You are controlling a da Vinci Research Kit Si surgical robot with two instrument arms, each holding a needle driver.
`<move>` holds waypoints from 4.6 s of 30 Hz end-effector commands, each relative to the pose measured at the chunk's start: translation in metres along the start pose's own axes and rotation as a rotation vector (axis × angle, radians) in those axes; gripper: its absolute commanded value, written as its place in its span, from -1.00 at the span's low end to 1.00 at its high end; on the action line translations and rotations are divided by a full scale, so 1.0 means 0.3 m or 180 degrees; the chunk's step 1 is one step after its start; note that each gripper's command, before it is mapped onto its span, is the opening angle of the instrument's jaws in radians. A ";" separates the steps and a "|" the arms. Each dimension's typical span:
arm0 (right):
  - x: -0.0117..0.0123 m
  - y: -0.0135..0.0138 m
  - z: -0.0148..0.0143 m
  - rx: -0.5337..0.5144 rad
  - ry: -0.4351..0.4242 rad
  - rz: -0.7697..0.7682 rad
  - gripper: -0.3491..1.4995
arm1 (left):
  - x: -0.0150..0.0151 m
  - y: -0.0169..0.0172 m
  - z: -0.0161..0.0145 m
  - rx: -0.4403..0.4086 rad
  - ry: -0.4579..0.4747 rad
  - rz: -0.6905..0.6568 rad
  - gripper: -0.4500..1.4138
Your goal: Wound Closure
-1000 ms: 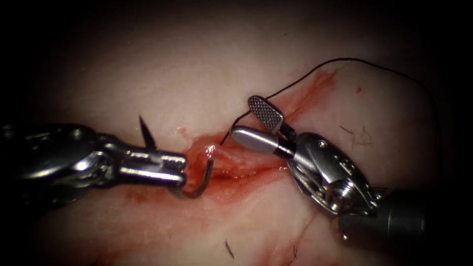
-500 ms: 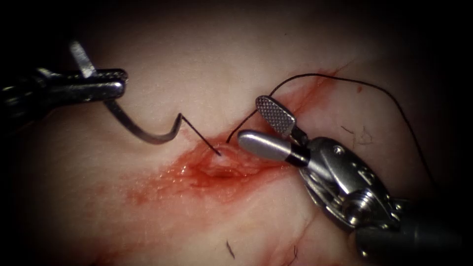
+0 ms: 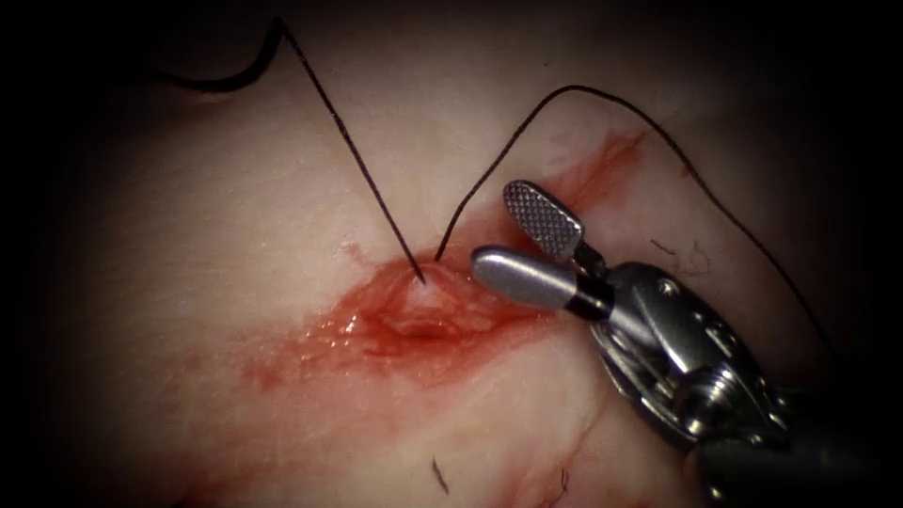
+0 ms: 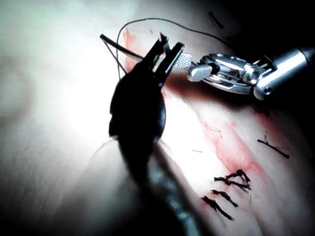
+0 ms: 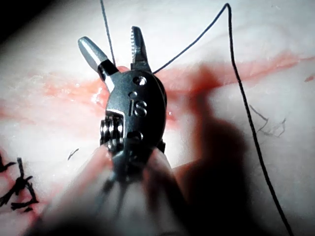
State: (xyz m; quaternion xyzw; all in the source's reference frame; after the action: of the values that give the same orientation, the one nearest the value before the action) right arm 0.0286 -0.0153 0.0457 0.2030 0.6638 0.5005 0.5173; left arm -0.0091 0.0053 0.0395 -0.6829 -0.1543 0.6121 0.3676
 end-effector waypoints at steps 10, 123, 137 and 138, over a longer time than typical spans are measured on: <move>0.0010 -0.0008 0.0022 0.0005 0.0006 0.0478 0.49 | -0.033 -0.001 0.016 -0.0289 -0.0352 0.0825 -1.00; -0.0200 0.0088 -0.0158 0.0602 -0.1402 -0.0923 0.26 | -0.017 -0.001 0.009 -0.0434 -0.0227 0.0958 -1.00; -0.0229 0.0042 -0.0108 0.0624 -0.1376 -0.1094 -0.34 | -0.017 -0.001 0.009 -0.0412 -0.0228 0.0959 -1.00; -0.0226 0.0042 -0.0101 0.0636 -0.1370 -0.1164 -0.40 | -0.017 -0.001 0.009 -0.0412 -0.0228 0.0959 -1.00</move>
State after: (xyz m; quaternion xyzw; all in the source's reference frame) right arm 0.0275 -0.0217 0.0496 0.2228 0.6114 0.2700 0.7097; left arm -0.0120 0.0031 0.0430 -0.6979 -0.1023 0.6733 0.2215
